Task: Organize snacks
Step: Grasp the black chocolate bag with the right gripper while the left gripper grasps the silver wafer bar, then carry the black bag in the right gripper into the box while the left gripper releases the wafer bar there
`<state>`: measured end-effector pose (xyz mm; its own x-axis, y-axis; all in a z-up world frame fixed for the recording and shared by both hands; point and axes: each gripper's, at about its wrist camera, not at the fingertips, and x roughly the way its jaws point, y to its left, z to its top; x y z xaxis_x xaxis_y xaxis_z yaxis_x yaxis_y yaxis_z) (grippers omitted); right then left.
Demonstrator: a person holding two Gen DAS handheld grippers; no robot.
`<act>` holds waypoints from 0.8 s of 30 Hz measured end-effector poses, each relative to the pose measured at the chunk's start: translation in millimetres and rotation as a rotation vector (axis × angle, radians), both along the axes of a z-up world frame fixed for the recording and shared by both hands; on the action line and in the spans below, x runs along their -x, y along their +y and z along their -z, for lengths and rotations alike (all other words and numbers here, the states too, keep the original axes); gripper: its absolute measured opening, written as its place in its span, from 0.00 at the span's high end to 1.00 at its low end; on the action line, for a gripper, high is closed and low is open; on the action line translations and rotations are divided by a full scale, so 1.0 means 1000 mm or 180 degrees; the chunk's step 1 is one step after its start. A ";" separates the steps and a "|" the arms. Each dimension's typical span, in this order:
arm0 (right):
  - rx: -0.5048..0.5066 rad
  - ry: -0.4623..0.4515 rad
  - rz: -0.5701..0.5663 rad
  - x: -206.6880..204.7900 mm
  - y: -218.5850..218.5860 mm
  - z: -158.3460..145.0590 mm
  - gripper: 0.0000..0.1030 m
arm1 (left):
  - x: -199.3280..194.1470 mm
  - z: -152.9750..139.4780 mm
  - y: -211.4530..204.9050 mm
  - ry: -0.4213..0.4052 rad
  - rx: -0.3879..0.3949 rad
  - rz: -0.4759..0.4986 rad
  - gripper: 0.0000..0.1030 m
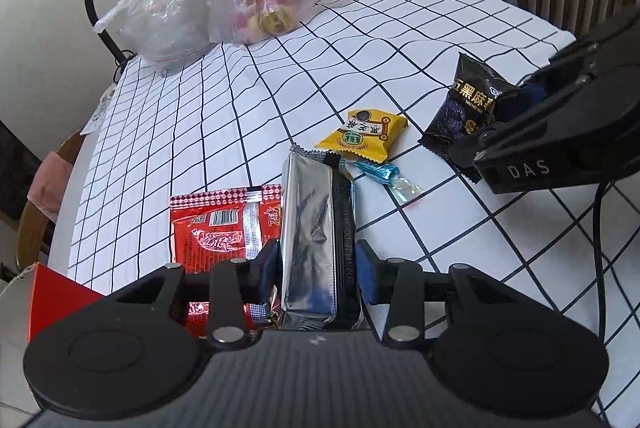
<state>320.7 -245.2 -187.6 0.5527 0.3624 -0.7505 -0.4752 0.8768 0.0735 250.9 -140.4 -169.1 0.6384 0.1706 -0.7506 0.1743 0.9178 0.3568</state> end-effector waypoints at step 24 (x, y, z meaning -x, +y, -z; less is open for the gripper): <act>-0.0161 -0.0097 0.0124 0.072 -0.014 -0.040 0.74 | 0.041 -0.041 0.023 0.0036 0.0718 -0.0179 0.62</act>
